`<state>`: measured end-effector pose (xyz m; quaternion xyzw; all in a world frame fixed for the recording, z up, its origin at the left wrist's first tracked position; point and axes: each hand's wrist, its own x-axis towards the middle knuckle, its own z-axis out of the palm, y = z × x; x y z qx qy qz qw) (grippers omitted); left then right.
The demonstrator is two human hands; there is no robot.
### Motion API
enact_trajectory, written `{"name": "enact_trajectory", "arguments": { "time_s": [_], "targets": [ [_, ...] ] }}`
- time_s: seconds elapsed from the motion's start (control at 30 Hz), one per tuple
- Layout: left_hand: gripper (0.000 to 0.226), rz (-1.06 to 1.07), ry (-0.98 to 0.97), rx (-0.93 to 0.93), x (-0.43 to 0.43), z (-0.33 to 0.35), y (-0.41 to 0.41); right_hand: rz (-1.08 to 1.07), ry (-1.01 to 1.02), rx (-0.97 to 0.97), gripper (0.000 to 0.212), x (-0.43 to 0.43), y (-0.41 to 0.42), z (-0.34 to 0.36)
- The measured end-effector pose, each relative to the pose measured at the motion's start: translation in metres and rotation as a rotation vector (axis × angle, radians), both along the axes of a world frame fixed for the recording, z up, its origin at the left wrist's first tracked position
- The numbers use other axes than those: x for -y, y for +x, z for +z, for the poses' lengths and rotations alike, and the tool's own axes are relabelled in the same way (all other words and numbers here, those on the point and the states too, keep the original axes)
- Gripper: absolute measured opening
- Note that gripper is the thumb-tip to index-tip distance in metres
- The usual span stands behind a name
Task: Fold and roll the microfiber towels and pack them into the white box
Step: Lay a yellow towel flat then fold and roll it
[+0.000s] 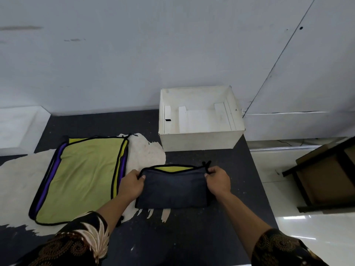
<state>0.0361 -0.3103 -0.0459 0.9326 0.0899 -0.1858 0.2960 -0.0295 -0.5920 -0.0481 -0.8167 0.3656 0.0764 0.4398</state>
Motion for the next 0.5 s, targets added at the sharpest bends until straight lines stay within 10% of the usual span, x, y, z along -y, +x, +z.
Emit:
{"name": "enact_trajectory", "arguments": {
  "time_s": [0.37,0.5],
  "targets": [
    [0.022,0.124,0.055,0.009,-0.002,0.0,0.0,-0.013,-0.067,0.023,0.015,-0.005,0.004,-0.004],
    [0.034,-0.072,0.204,0.275,0.003,0.009,-0.007,0.15,-0.326,0.107,0.026,-0.011,0.002,0.002]
  ]
}}
